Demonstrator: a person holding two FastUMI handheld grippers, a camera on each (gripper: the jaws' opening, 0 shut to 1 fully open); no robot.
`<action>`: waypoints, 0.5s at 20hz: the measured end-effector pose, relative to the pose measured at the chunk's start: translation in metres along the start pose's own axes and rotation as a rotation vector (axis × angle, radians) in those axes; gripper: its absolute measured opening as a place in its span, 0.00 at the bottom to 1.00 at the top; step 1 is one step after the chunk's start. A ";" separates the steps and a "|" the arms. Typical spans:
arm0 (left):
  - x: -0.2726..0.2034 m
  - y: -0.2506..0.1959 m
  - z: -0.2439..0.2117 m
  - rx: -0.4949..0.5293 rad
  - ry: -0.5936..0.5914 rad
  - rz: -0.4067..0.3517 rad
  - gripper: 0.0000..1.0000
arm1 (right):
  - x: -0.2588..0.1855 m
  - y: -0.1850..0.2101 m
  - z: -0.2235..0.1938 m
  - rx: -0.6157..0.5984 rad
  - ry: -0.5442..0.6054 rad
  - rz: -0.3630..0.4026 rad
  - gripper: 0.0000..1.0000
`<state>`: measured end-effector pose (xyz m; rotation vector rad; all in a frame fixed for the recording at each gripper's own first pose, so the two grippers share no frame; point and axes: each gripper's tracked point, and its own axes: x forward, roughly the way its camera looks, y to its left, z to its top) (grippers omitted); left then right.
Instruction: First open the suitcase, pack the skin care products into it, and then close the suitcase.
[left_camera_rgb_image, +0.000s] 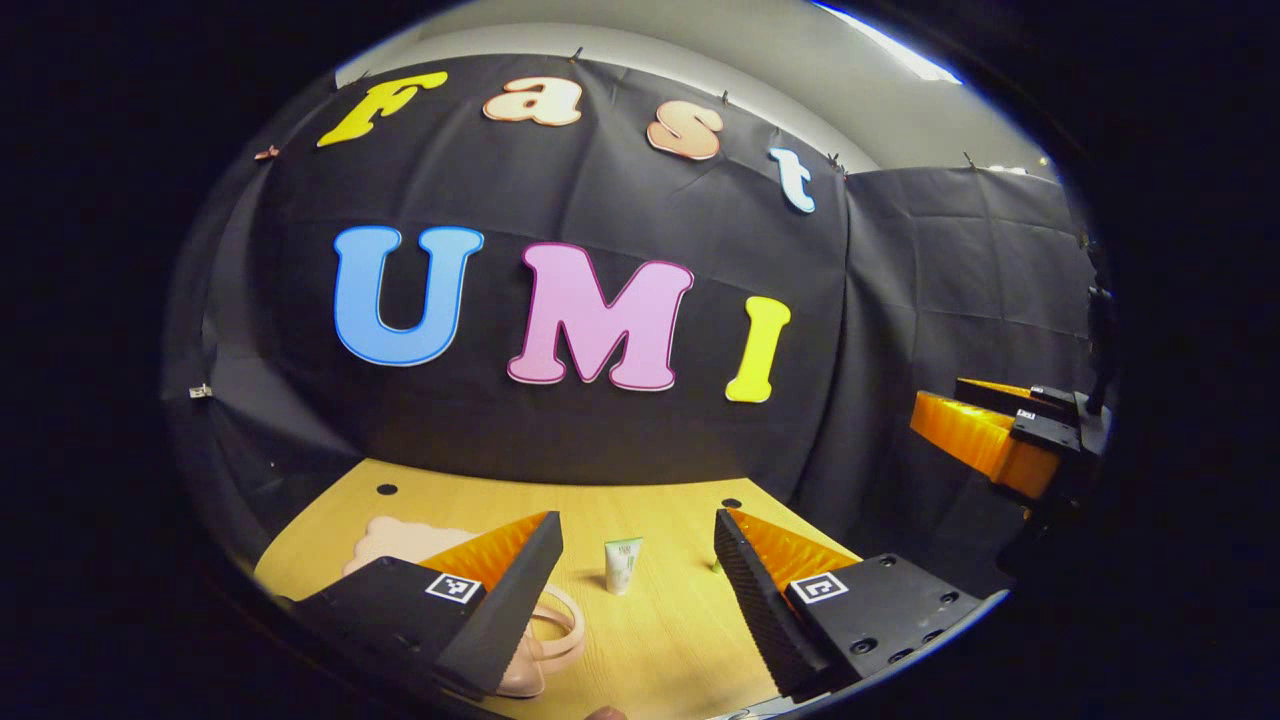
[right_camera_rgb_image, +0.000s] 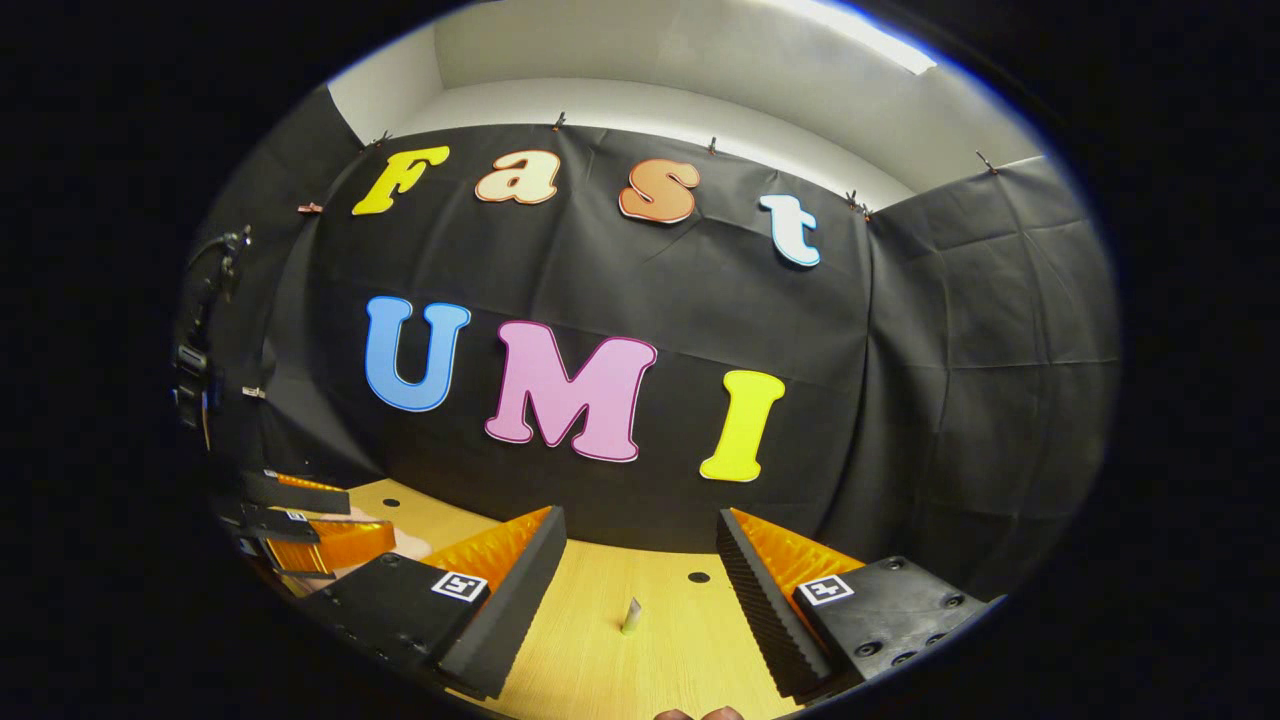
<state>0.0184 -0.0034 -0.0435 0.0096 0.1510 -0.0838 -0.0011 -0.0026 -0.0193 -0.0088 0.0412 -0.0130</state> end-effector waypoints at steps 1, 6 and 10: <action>0.006 0.000 -0.010 0.007 0.033 -0.017 0.96 | 0.000 0.000 0.000 -0.005 0.001 0.005 0.96; 0.065 0.017 -0.080 -0.020 0.275 -0.012 0.96 | -0.006 -0.013 -0.015 -0.056 -0.005 0.034 0.94; 0.109 0.045 -0.145 -0.073 0.561 0.110 0.96 | 0.010 -0.028 -0.058 -0.064 0.050 0.085 0.94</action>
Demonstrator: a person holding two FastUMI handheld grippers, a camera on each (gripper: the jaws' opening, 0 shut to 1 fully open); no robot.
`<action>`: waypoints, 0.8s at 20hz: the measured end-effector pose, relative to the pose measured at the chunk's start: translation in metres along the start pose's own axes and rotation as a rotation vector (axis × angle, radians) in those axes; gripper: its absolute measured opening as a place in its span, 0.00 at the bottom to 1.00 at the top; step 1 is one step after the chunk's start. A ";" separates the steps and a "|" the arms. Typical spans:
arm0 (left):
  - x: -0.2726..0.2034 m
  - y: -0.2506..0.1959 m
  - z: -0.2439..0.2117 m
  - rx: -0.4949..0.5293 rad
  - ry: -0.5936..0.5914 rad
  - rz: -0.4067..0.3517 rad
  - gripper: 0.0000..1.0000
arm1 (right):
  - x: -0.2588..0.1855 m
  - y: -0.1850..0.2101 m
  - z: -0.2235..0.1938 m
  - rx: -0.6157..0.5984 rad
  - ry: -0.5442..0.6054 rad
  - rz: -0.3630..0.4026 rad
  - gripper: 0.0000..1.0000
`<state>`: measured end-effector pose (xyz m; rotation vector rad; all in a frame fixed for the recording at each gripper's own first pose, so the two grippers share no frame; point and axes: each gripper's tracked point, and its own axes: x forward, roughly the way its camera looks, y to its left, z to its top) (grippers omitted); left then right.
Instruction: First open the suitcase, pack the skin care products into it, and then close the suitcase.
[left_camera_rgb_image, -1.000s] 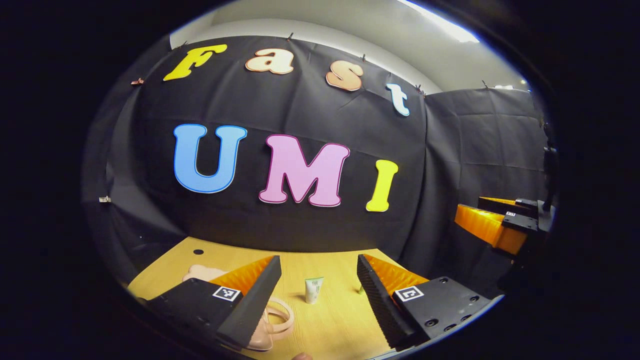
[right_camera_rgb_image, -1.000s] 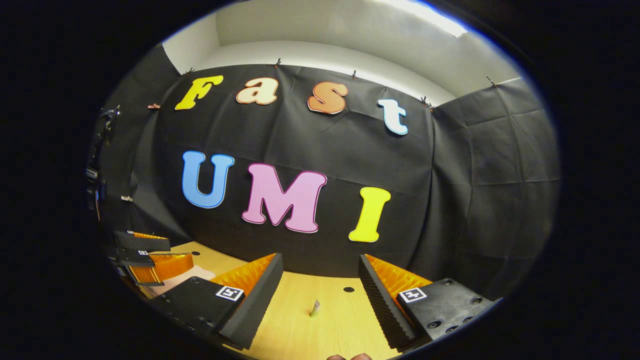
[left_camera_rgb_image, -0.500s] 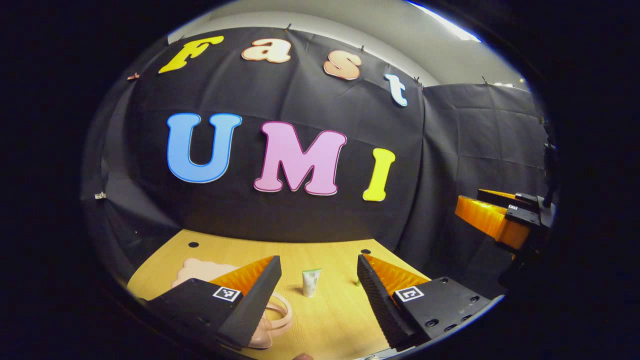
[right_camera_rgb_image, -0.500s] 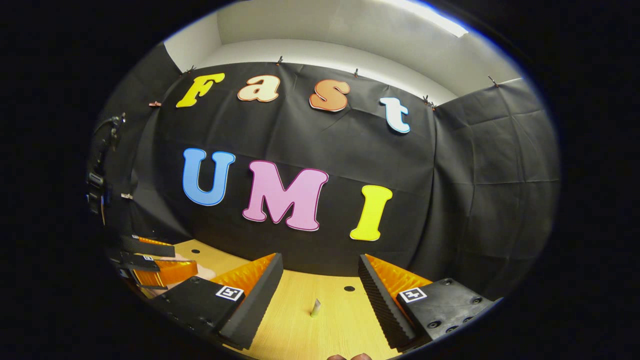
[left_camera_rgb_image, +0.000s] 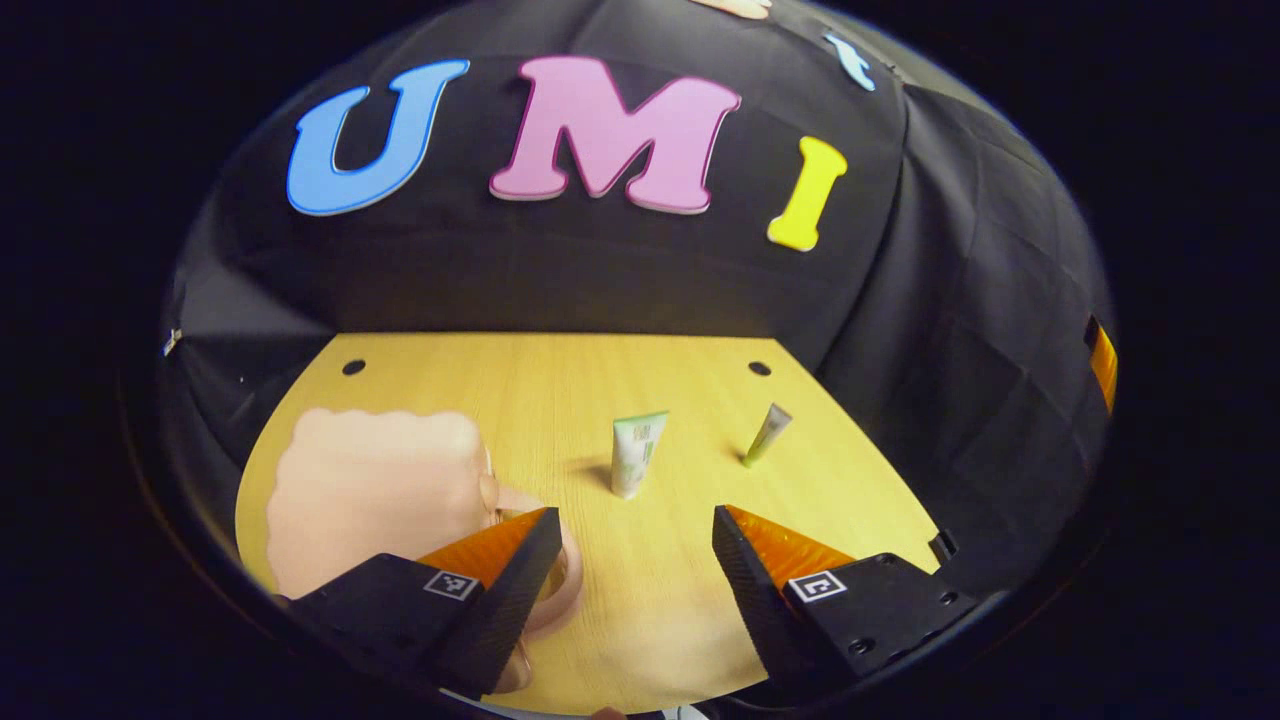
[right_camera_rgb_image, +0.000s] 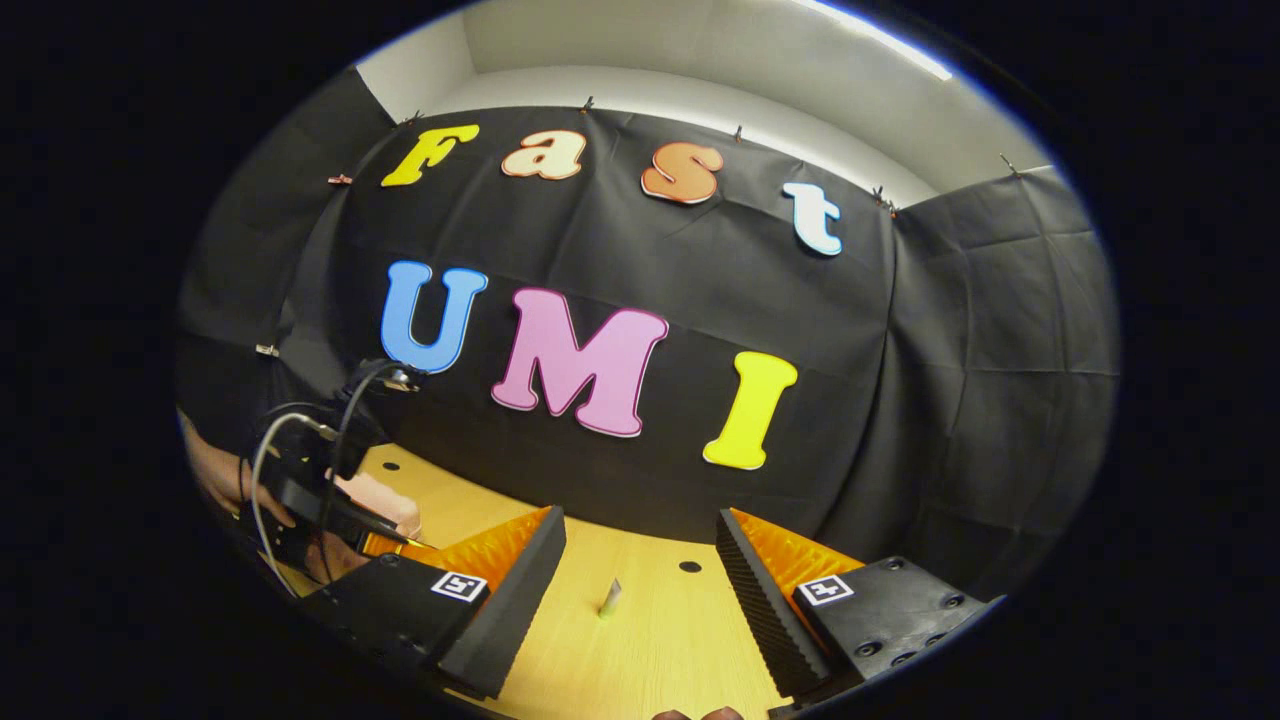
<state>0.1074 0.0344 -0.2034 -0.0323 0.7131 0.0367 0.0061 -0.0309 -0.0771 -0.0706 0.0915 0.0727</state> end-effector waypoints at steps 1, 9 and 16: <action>0.017 0.008 -0.010 -0.011 0.070 0.036 0.96 | 0.006 -0.005 -0.010 0.005 0.009 0.010 0.96; 0.102 0.034 -0.073 -0.184 0.427 0.171 0.85 | 0.047 -0.057 -0.090 0.054 0.142 0.061 0.96; 0.089 0.043 -0.068 -0.127 0.514 0.122 0.20 | 0.072 -0.080 -0.131 0.114 0.255 0.066 0.97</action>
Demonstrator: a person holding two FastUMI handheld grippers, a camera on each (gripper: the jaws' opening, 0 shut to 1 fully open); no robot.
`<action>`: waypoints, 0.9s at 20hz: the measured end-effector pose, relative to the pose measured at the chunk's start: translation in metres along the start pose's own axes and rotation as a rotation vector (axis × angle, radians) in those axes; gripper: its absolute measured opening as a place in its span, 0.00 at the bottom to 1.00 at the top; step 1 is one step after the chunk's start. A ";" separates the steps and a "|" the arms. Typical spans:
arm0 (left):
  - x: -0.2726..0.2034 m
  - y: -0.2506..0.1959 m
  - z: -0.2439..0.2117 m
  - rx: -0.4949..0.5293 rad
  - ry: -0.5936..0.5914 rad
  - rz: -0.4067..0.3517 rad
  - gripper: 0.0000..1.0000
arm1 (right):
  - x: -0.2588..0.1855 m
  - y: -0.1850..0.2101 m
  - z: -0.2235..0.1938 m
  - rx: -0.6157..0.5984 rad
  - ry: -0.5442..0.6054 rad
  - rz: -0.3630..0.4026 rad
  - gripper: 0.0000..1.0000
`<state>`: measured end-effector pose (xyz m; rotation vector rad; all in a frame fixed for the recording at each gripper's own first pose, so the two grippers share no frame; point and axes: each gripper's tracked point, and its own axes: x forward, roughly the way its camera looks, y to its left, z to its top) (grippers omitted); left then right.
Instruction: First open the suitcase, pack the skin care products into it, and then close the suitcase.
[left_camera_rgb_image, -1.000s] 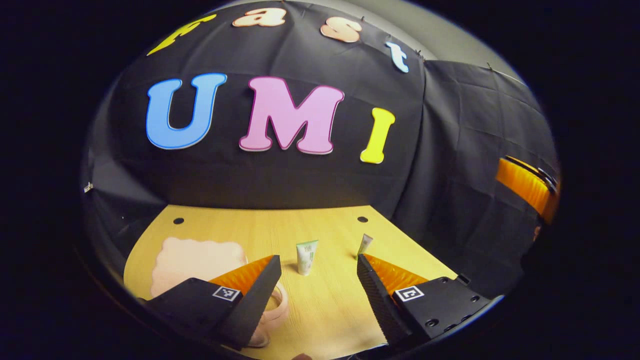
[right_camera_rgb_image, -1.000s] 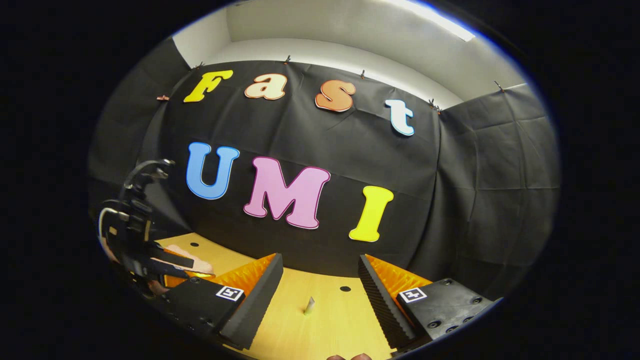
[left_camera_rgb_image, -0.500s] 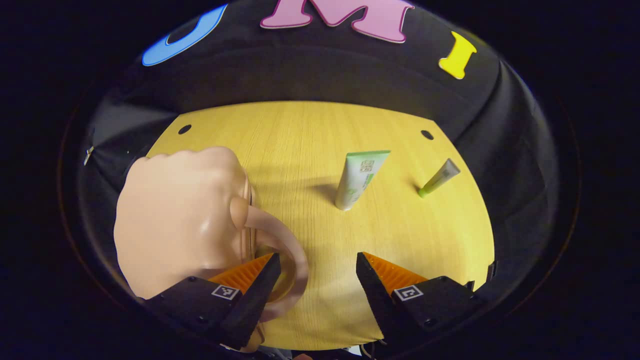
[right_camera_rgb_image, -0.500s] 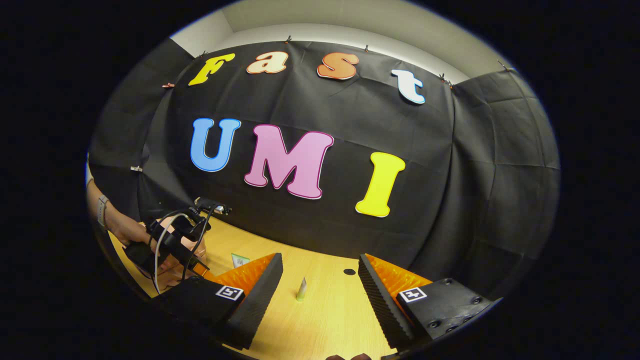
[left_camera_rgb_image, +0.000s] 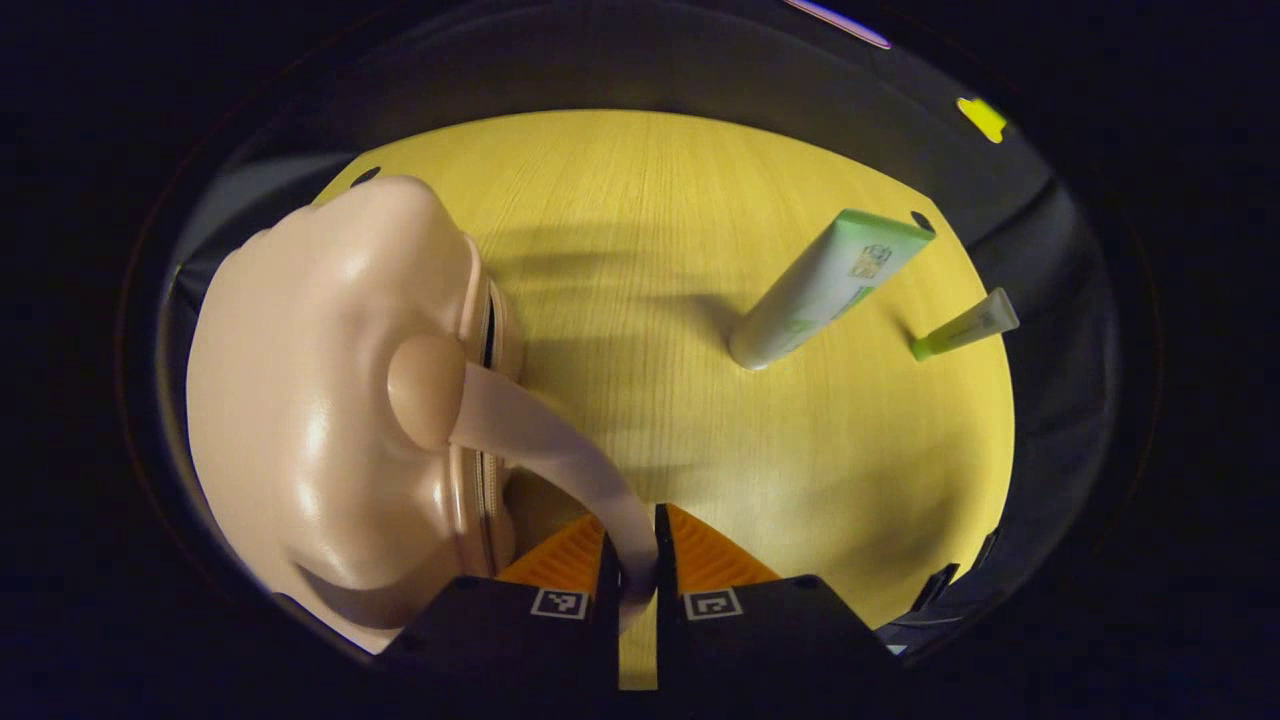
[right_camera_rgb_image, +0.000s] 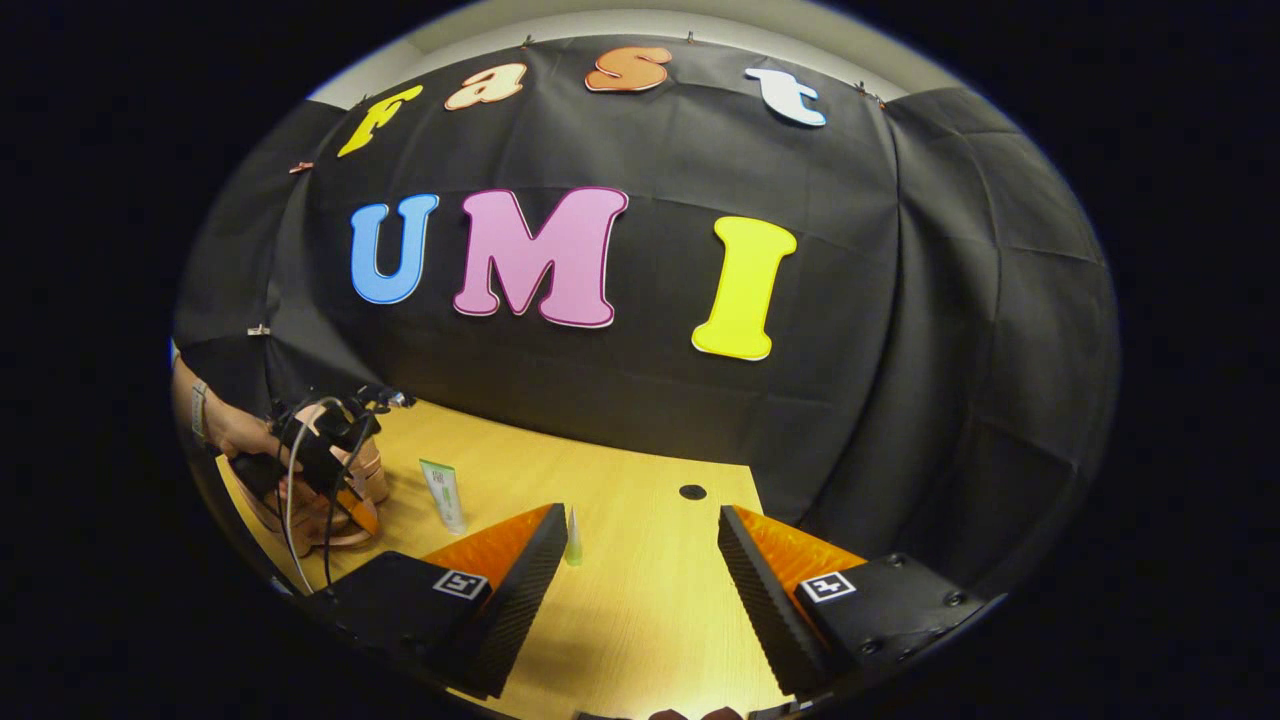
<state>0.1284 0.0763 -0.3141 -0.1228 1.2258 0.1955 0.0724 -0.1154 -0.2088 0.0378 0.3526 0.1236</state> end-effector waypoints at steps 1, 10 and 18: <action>-0.018 -0.001 0.008 0.017 -0.024 -0.004 0.19 | 0.003 0.002 0.003 0.000 -0.003 0.002 0.96; -0.230 0.126 0.067 0.108 -0.333 -0.049 0.18 | 0.038 0.106 0.065 -0.018 -0.110 0.039 0.96; -0.257 0.448 0.078 0.005 -0.436 0.419 0.15 | 0.045 0.204 0.100 -0.042 -0.146 0.091 0.96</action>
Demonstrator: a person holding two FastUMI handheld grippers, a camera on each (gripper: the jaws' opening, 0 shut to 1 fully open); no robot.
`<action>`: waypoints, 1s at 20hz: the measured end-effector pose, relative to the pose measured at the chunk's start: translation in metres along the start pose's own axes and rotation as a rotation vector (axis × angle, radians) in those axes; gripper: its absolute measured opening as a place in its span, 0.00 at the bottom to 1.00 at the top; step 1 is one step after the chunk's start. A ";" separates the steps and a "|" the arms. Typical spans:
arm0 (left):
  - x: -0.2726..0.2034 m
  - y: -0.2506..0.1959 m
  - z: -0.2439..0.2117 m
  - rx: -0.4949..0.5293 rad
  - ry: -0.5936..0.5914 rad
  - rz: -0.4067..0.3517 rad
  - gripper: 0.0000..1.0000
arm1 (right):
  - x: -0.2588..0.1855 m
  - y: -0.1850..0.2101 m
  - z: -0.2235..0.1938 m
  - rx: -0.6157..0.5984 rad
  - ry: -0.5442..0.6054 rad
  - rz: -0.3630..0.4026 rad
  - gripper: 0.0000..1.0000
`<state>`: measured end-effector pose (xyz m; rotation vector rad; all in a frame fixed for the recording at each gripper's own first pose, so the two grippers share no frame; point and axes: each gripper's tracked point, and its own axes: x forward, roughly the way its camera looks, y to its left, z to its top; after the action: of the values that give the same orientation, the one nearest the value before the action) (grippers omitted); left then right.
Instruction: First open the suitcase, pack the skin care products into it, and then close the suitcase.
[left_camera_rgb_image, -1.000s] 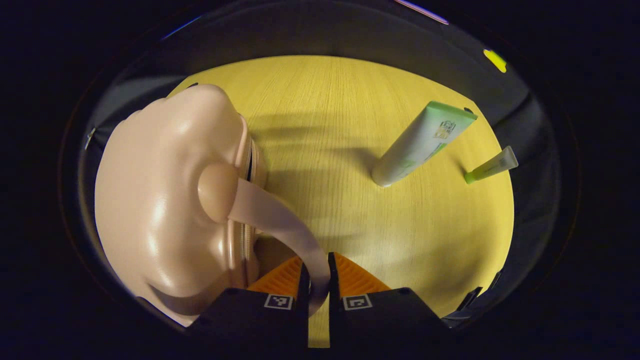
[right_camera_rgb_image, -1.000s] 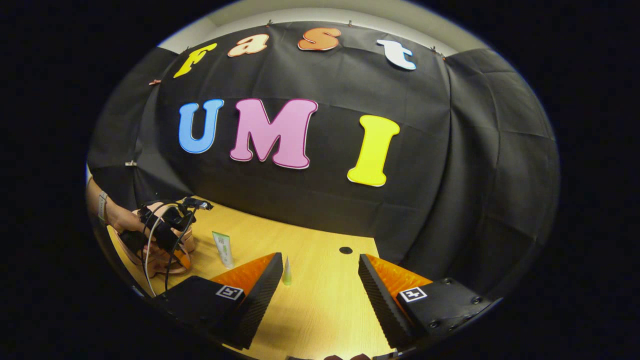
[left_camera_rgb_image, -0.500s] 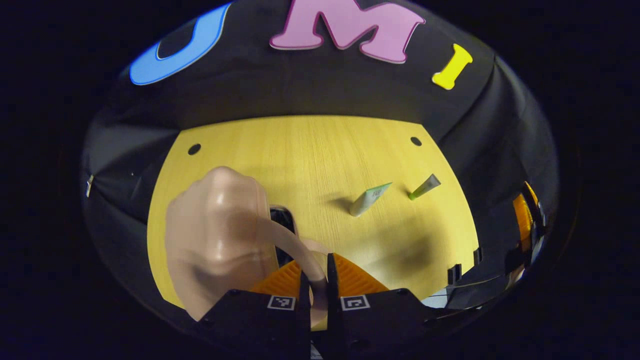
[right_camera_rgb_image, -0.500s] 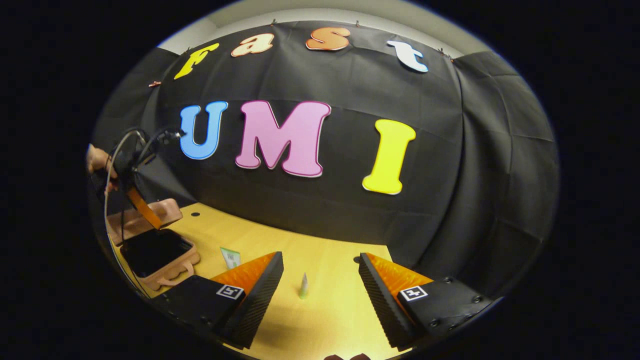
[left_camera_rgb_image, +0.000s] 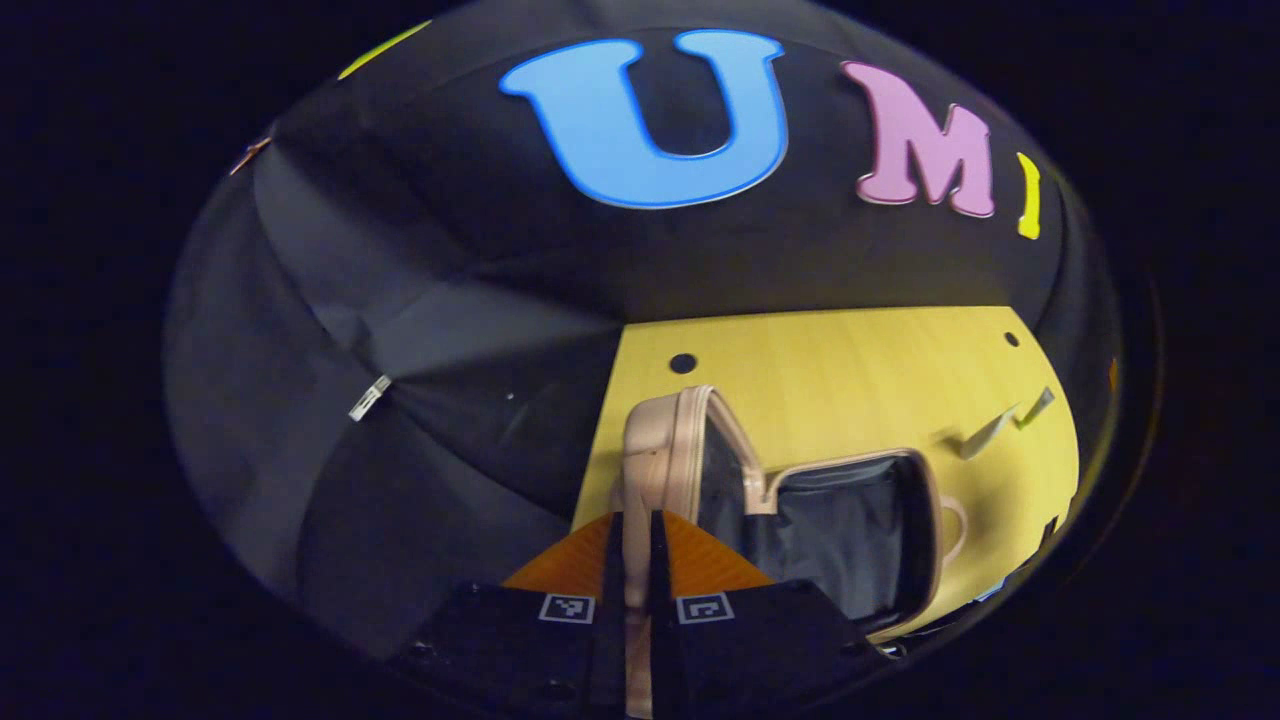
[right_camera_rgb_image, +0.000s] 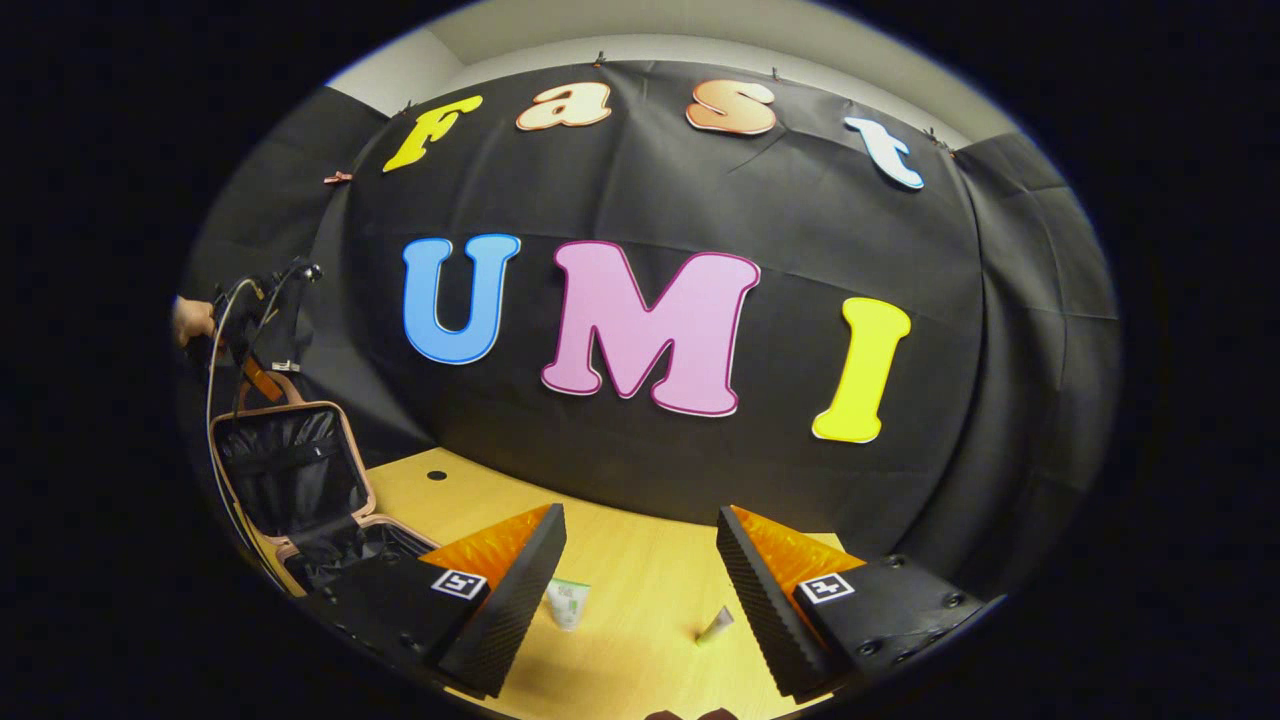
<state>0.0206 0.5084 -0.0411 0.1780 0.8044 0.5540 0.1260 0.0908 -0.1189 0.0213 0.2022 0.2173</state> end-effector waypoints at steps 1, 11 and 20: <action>0.029 0.022 -0.013 -0.022 0.025 0.023 0.15 | -0.001 0.007 -0.002 -0.013 0.009 -0.002 0.97; 0.231 0.058 -0.121 -0.132 0.378 0.050 0.17 | -0.032 0.030 -0.010 -0.042 0.119 -0.089 0.96; 0.177 0.032 -0.021 -0.027 0.019 -0.037 0.95 | -0.052 0.020 -0.009 0.004 0.096 -0.176 0.96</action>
<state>0.0919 0.6284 -0.1566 0.1326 0.8169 0.5325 0.0705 0.0996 -0.1170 -0.0030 0.2985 0.0429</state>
